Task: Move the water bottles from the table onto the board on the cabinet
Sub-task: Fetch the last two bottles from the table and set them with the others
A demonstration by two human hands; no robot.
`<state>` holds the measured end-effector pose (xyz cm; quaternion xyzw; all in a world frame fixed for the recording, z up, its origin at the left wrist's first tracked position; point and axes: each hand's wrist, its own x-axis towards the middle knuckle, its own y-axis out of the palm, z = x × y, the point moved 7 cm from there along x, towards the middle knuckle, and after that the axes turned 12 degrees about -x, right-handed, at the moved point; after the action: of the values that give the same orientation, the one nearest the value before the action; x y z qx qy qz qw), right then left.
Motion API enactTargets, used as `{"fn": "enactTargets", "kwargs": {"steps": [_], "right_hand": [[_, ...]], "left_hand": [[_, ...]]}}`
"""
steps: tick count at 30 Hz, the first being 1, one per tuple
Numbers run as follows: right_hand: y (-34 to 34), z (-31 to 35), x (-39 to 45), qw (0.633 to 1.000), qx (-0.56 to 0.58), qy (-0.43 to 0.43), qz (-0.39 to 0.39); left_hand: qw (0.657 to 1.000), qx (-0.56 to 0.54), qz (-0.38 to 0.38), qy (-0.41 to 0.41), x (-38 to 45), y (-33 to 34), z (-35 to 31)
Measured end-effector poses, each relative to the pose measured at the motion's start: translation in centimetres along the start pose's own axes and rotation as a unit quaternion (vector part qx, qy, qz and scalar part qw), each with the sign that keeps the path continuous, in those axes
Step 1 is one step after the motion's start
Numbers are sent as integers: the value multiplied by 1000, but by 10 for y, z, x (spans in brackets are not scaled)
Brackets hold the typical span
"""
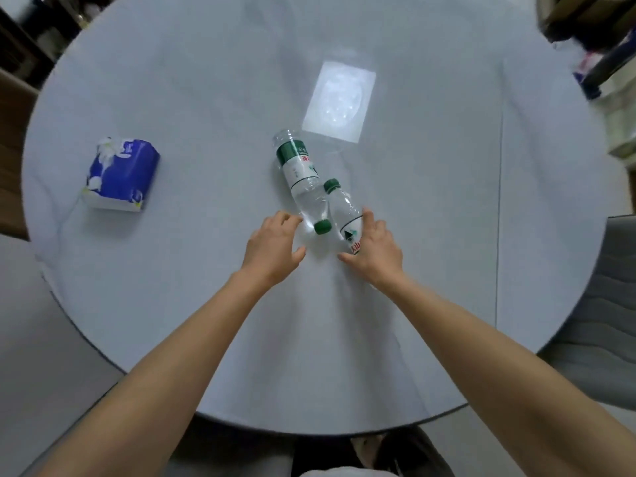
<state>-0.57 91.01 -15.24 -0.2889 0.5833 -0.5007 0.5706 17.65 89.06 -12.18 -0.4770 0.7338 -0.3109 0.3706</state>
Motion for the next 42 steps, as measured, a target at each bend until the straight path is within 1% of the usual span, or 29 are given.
{"fn": "enactTargets", "kwargs": {"steps": [2,6,7,9,11,14,16,18,19,21,24,27,28,32,36,38,39,40,42], "right_hand": [[2,-2,17,1000,3,2,-13],[-10,-7,44,998,-35,-39,-33],[-12,-9,50,997,-45,-45,-38],[-17,-14,61,997,-46,-33,-51],[-20,-20,70,997,-32,-11,-65],[-20,-25,78,997,-23,-1,-70],[-21,-27,83,997,-20,2,-74],[-24,-28,87,997,-14,8,-81],[-24,-29,89,996,-11,14,-83],[-26,-32,93,996,-4,20,-87],[-28,-34,96,996,-5,18,-92],[-26,-35,94,995,-25,31,-96],[-26,-34,94,994,-36,35,-96],[-25,-33,91,993,-60,45,-86],[-23,-40,77,997,-35,42,-62],[-19,-49,63,998,10,42,-51],[-18,-55,54,996,46,50,-51],[-18,-62,43,993,89,60,-53],[-21,-78,20,979,178,74,-62]], "left_hand": [[999,23,12,26,22,-1,6],[989,107,21,97,81,-10,6],[982,143,40,119,96,-11,5],[955,222,97,168,123,-7,4],[930,266,137,213,141,-4,2],[919,271,135,253,156,-4,-4],[930,263,119,226,159,-6,-2],[959,214,94,162,154,-8,8],[971,185,71,133,148,-8,14],[984,156,5,87,130,-8,24],[985,147,-87,-3,99,-3,34],[980,105,-134,-105,77,0,42],[978,93,-142,-120,72,2,43],[974,121,-154,-112,65,8,36],[982,26,-94,-165,70,-1,39],[972,-72,-80,-209,59,-1,39],[956,-163,-81,-233,50,3,36],[925,-276,-86,-247,41,11,29],[838,-473,-91,-257,24,26,4]]}}
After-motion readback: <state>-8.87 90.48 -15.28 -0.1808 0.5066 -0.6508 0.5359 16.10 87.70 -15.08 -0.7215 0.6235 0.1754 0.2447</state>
